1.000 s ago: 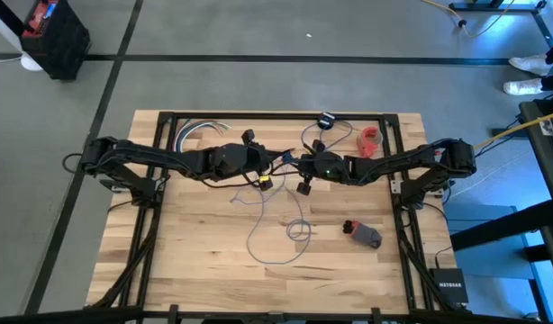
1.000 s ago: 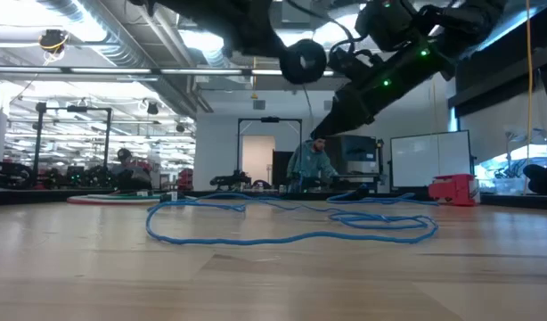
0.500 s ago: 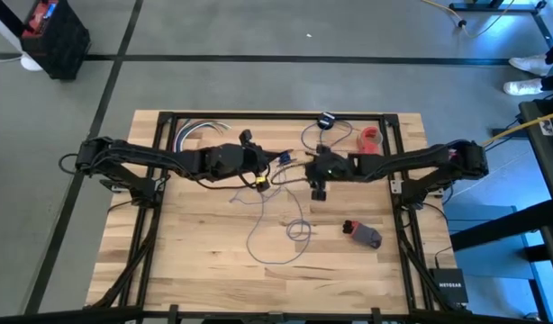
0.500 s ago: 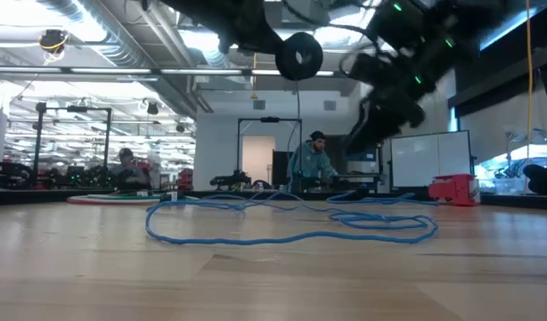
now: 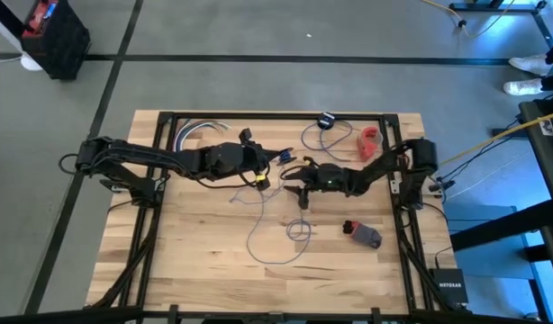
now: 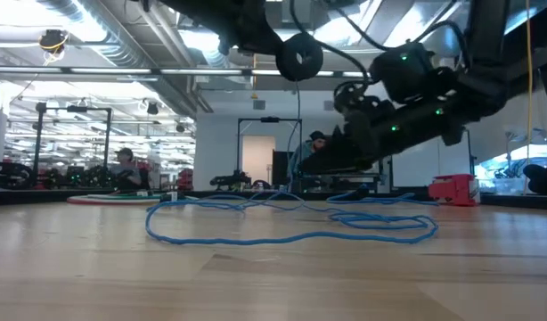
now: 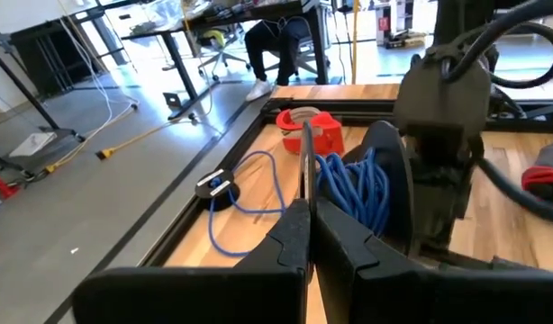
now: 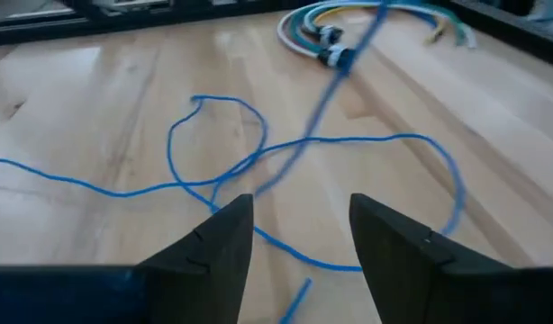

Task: Coil cords
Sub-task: Coil the blue wire onto the spool

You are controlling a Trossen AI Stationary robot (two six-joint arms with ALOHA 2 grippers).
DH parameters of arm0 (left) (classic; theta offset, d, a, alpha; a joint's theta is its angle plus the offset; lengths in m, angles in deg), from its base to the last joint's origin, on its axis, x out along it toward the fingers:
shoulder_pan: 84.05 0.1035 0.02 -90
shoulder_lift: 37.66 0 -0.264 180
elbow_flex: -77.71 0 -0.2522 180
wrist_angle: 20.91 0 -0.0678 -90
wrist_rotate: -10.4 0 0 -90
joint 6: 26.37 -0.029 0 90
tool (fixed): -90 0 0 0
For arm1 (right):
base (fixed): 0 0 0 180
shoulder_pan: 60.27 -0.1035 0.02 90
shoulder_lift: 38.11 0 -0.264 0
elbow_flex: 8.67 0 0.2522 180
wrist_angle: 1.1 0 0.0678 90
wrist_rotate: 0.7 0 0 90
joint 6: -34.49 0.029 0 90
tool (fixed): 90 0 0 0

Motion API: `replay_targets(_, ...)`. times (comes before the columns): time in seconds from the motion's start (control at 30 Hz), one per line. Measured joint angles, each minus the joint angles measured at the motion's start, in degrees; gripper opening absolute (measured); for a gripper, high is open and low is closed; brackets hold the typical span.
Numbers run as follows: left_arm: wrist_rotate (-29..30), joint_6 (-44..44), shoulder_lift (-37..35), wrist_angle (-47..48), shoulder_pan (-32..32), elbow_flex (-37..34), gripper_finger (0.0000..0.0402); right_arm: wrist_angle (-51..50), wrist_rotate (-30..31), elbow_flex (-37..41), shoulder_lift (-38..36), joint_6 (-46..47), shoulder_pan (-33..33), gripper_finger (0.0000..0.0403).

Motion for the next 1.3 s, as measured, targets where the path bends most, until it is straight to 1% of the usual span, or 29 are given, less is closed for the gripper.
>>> replay_targets(0.17,0.0,-0.15,0.0,0.7,0.02,0.0,0.0,-0.13,-3.2,-2.95,1.73,1.04,-0.02,0.0191)
replay_targets(0.27,0.0,-0.16,0.0,0.56,0.02,0.0,0.0,-0.64,-3.41,-3.97,1.76,1.24,-0.02,0.019)
replay_targets(0.33,0.0,-0.59,0.0,0.61,0.02,0.0,0.0,-0.75,-3.07,-4.44,1.77,1.32,0.0,0.0182)
replay_targets(0.4,0.0,-0.59,0.05,0.54,0.02,-0.02,0.0,-0.62,-3.07,-4.99,1.77,1.28,0.0,0.0162)
replay_targets(0.47,0.0,-0.59,0.05,0.2,0.02,-0.02,0.0,-0.98,-2.97,-5.2,1.77,1.14,0.0,0.0131)
replay_targets(0.63,0.01,-0.46,0.05,0.67,-0.06,-0.02,0.0,-3.79,0.47,-5.33,1.77,-2.02,0.0,0.0028)
replay_targets(0.67,0.0,-0.5,0.05,0.65,-0.17,-0.02,0.0,-4.23,1.08,-5.33,1.77,-2.8,0.0,0.0015)
replay_targets(0.7,0.02,-0.58,0.05,0.69,-0.35,-0.02,0.0,-4.47,1.61,-5.33,1.77,-3.46,0.0,0.001)
replay_targets(0.8,0.0,-0.79,-0.02,0.95,-0.86,-0.02,0.0,-4.72,4.26,-4.63,0.91,-4.08,0.0,0.0018)
replay_targets(0.9,-0.01,-0.81,-0.92,3.13,-1.89,-0.02,0.0,-4.61,7.92,-2.08,-2.09,-6.44,0.47,0.0008)
replay_targets(1.07,-0.07,0.47,-1.94,6.64,-2.72,-0.02,0.0,-5.09,10.48,3.57,-10.69,-6.56,2.77,0.0008)
replay_targets(1.3,-0.02,-0.95,-0.41,9.13,-0.69,-0.02,0.0,-14.68,10.54,4.36,-24.68,-8.19,4.28,0.0004)
